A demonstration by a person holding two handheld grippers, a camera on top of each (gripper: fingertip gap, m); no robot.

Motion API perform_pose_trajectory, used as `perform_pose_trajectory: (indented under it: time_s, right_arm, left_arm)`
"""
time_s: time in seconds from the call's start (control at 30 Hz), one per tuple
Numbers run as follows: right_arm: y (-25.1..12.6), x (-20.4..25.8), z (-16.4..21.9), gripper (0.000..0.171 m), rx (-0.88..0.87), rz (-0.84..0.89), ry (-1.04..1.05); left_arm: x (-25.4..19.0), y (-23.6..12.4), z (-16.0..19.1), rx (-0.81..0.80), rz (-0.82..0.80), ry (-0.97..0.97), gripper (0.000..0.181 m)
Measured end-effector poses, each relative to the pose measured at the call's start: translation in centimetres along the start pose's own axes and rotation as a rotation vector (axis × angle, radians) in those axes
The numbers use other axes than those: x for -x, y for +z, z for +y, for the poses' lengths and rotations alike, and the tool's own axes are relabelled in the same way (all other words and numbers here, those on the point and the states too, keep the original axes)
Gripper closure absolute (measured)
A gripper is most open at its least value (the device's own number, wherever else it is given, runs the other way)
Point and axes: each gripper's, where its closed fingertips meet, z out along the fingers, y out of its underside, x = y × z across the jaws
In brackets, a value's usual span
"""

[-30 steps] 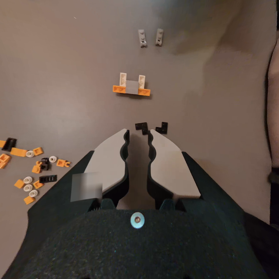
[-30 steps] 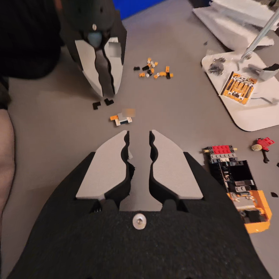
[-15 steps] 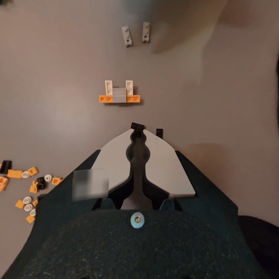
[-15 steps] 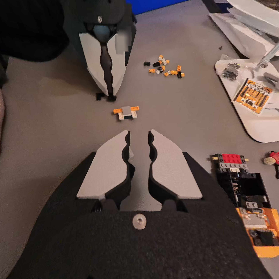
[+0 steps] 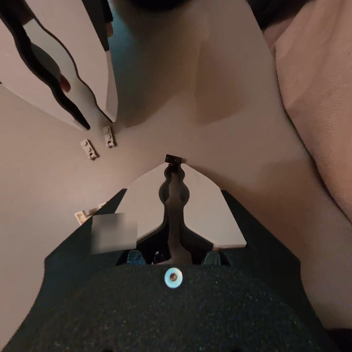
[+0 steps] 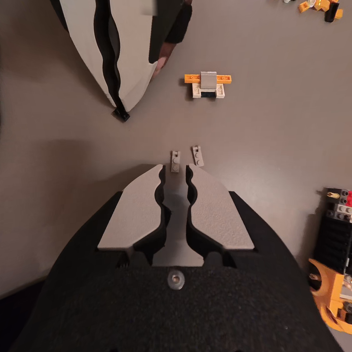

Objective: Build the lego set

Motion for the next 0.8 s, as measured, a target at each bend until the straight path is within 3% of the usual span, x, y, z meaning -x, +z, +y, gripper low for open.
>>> perform_pose_trajectory:
  time_s: [0.1, 0.33, 0.57, 0.8]
  right_arm:
    - [0.4, -0.1, 0.1, 0.153, -0.001, -0.011, 0.021]
    - [1.2, 0.1, 0.2, 0.154, 0.001, -0.042, 0.037]
    - [1.4, 0.2, 0.2, 0.155, 0.007, -0.050, 0.035]
    - [1.5, 0.5, 0.2, 0.161, 0.005, -0.063, 0.029]
  left_arm:
    - [0.3, -0.1, 0.0, -0.017, -0.024, 0.028, 0.169]
    - [1.5, -1.0, 0.8, -0.008, -0.087, 0.004, 0.172]
    - [0.0, -0.5, 0.3, -0.033, 0.001, -0.023, 0.165]
    - [0.2, -0.1, 0.8, -0.012, -0.003, -0.017, 0.172]
